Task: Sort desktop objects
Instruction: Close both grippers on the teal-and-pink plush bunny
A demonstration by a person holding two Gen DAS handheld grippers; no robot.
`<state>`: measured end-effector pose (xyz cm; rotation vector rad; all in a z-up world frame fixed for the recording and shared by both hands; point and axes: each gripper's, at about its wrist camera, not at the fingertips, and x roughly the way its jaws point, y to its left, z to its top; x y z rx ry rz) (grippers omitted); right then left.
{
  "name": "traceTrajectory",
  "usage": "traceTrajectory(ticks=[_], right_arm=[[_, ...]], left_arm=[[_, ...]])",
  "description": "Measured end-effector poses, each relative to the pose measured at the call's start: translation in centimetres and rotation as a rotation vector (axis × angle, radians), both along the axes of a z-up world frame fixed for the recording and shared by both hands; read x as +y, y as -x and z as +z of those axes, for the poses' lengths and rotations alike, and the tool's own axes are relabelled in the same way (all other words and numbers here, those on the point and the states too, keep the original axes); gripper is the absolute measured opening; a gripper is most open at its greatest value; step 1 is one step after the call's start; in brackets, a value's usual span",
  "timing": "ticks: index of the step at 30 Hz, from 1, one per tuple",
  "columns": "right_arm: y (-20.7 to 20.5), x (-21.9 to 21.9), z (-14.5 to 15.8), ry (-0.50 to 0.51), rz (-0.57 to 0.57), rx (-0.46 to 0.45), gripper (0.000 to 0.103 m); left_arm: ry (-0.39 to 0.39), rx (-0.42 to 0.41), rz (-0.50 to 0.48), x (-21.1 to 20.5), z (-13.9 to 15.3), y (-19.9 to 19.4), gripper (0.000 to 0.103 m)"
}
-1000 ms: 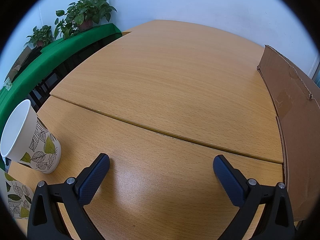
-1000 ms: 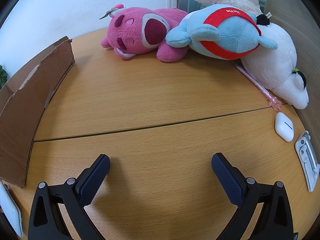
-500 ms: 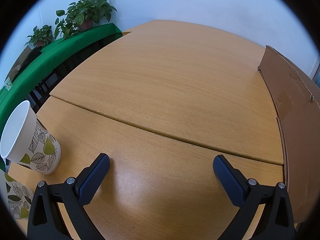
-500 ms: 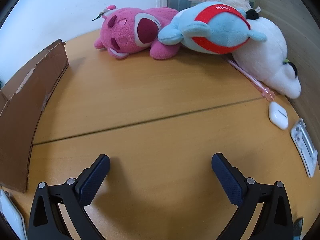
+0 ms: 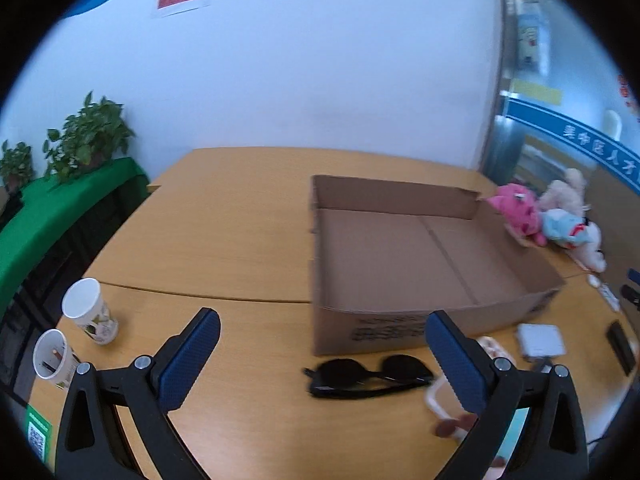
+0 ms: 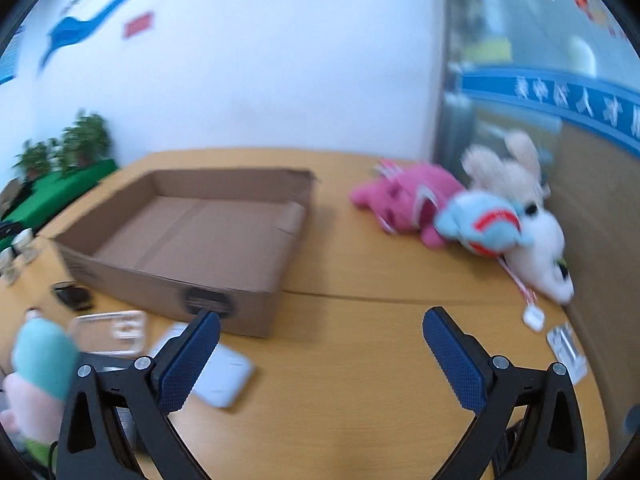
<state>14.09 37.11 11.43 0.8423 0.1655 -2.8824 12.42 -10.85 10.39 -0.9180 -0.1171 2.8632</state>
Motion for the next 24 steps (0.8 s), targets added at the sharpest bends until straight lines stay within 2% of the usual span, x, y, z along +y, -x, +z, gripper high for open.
traceTrajectory(ticks=[5, 10, 15, 16, 18, 21, 23, 24], right_arm=[[-5.0, -5.2, 2.4, 0.086, 0.205, 0.029, 0.103], [-7.8, -8.8, 1.8, 0.175, 0.35, -0.04, 0.103], [-10.4, -13.8, -2.6, 0.241, 0.513, -0.205, 0.103], [-10.7, -14.7, -3.6, 0.238, 0.545, -0.235, 0.103], [-11.7, -16.8, -5.5, 0.234, 0.605, -0.294, 0.103], [-12.0, -19.1, -8.1, 0.248, 0.664, -0.378, 0.101], [-11.7, -20.7, -10.0, 0.227, 0.682, -0.427, 0.094], [-11.5, -21.3, -10.5, 0.215, 0.671, -0.431, 0.094]], left_arm=[[-0.097, -0.083, -0.181, 5.0, -0.5, -3.3, 0.102], [-0.187, -0.151, -0.279, 9.0, -3.4, -4.3, 0.102], [-0.287, -0.275, -0.302, 10.3, -7.8, -3.6, 0.102], [-0.298, -0.297, -0.296, 10.2, -8.6, -3.4, 0.1], [-0.292, -0.344, -0.29, 10.0, -9.8, -3.3, 0.089], [-0.389, -0.37, -0.319, 8.6, -10.5, -3.4, 0.083], [-0.38, -0.36, -0.319, 8.1, -10.5, -3.9, 0.08], [-0.366, -0.352, -0.315, 7.9, -10.4, -4.1, 0.08]])
